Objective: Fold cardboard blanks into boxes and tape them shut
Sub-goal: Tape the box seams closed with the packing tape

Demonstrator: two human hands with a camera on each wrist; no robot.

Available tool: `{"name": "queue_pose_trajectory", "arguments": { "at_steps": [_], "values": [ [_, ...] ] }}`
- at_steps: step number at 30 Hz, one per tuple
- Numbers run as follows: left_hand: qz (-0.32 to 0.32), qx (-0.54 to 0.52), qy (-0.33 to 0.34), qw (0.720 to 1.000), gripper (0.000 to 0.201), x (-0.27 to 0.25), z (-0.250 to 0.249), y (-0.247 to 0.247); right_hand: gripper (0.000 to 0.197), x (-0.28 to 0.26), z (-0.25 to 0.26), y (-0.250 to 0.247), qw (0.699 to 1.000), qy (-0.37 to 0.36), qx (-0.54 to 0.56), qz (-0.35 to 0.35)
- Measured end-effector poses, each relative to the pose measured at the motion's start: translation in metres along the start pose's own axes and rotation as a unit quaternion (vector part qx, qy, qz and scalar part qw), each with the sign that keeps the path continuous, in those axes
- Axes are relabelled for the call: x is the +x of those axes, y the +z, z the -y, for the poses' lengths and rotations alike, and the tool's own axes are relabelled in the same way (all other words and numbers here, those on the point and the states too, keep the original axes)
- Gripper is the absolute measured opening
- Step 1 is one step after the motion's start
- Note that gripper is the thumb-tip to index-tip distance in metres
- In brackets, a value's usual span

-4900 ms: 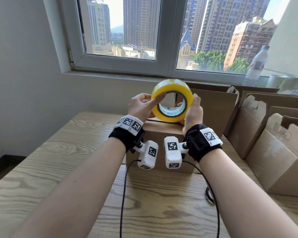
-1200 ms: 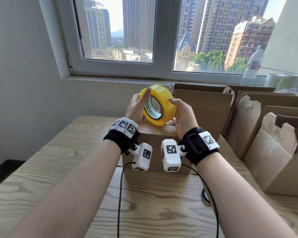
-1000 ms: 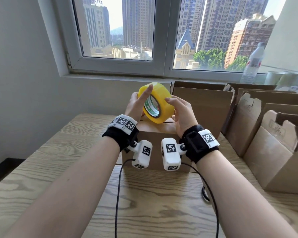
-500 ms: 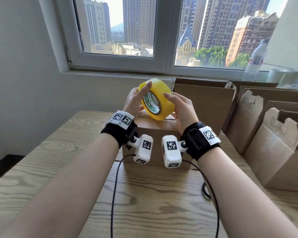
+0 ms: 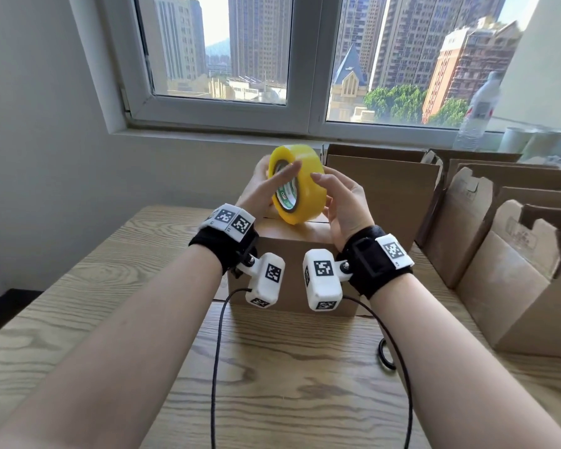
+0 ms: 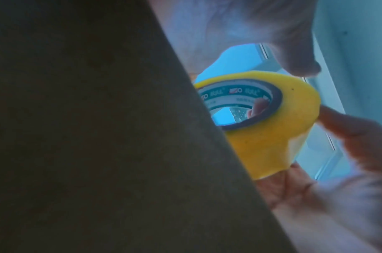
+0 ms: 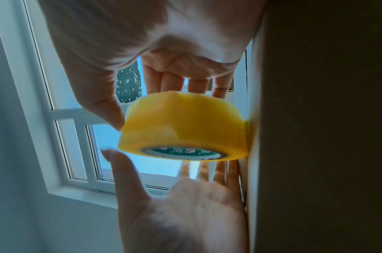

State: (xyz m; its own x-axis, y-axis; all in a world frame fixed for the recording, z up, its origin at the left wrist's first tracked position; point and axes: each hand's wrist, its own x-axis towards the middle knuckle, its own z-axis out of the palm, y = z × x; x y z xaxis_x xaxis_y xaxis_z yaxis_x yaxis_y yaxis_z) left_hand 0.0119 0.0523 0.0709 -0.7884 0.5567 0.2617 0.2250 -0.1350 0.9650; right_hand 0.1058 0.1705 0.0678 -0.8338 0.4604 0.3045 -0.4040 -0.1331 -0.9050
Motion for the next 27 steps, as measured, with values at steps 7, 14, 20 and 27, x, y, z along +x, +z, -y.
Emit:
{"name": "queue_pose_trajectory", "arguments": {
  "at_steps": [7, 14, 20, 27],
  "values": [
    [0.016, 0.122, 0.053, 0.991, 0.139, 0.008, 0.013, -0.002, 0.02, -0.001, 0.0, 0.002, 0.999, -0.025, -0.033, -0.009],
    [-0.032, 0.066, 0.01, 0.997, 0.106, 0.01, 0.014, -0.003, 0.011, 0.002, -0.001, 0.003, 0.999, 0.015, -0.03, -0.021],
    [-0.007, -0.051, -0.008, 0.999, 0.089, 0.006, 0.007, 0.0, 0.014, 0.001, -0.001, 0.002, 0.999, 0.013, -0.045, 0.02],
    [-0.03, 0.062, 0.0, 0.998, 0.113, 0.009, 0.015, 0.0, 0.023, 0.0, 0.002, 0.005, 1.0, 0.008, -0.019, -0.017]
  ]
}}
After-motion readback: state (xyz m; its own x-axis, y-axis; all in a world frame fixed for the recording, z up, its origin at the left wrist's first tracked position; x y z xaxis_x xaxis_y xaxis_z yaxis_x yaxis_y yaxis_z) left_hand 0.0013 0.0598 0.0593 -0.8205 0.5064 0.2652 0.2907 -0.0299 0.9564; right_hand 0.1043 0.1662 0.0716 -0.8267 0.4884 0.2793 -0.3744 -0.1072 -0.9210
